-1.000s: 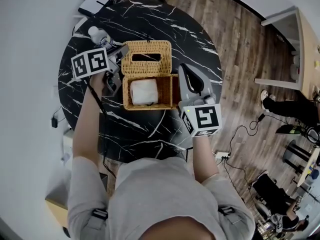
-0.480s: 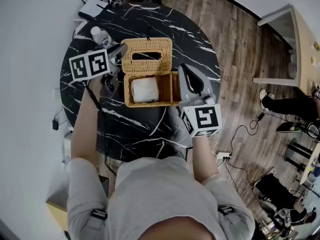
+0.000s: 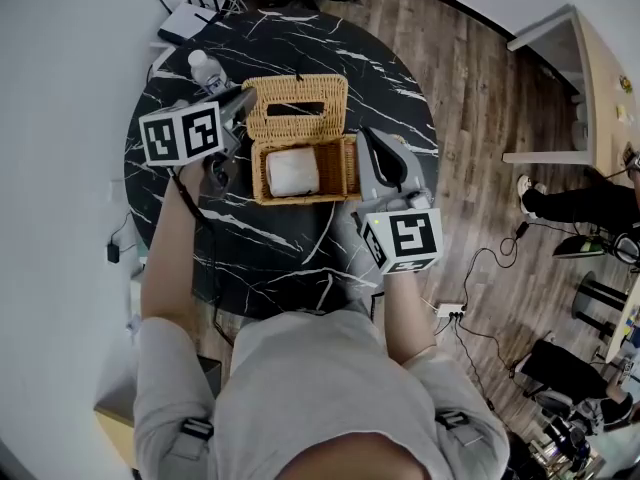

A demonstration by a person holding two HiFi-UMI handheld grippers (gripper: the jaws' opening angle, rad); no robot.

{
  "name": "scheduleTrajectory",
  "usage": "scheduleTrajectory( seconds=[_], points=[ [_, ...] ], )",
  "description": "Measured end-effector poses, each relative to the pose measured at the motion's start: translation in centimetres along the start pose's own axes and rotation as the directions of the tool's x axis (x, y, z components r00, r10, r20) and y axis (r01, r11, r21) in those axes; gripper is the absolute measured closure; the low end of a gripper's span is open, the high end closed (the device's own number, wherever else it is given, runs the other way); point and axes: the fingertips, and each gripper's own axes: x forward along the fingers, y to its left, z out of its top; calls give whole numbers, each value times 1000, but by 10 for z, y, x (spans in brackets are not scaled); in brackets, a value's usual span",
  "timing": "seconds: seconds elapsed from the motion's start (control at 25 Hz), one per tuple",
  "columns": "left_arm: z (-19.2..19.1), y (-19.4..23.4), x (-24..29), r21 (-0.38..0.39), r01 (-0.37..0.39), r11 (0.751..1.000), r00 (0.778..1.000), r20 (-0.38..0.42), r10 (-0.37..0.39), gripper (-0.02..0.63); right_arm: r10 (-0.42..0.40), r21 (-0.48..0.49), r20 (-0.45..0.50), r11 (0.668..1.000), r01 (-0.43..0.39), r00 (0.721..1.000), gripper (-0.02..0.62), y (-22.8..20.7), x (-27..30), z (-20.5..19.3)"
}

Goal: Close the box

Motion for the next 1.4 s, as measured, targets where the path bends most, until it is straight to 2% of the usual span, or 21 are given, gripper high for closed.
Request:
scheduleTrajectory(
  seconds=[0.52,0.84,1.4],
  points=[
    [-9,-30,-34,100,45,994,999,15,-46,468,-32,-14,34,999,32,999,591,23,-36,11],
    [-22,-44,-53,188,38,981,999,2,-39,468,-47,-22,49,999,48,998,591,38,-59,16],
    [-62,-63,-80,253,60,966,998,-28,-54,466,-76,-23,64,997,78,995,591,59,-93,17]
  ],
)
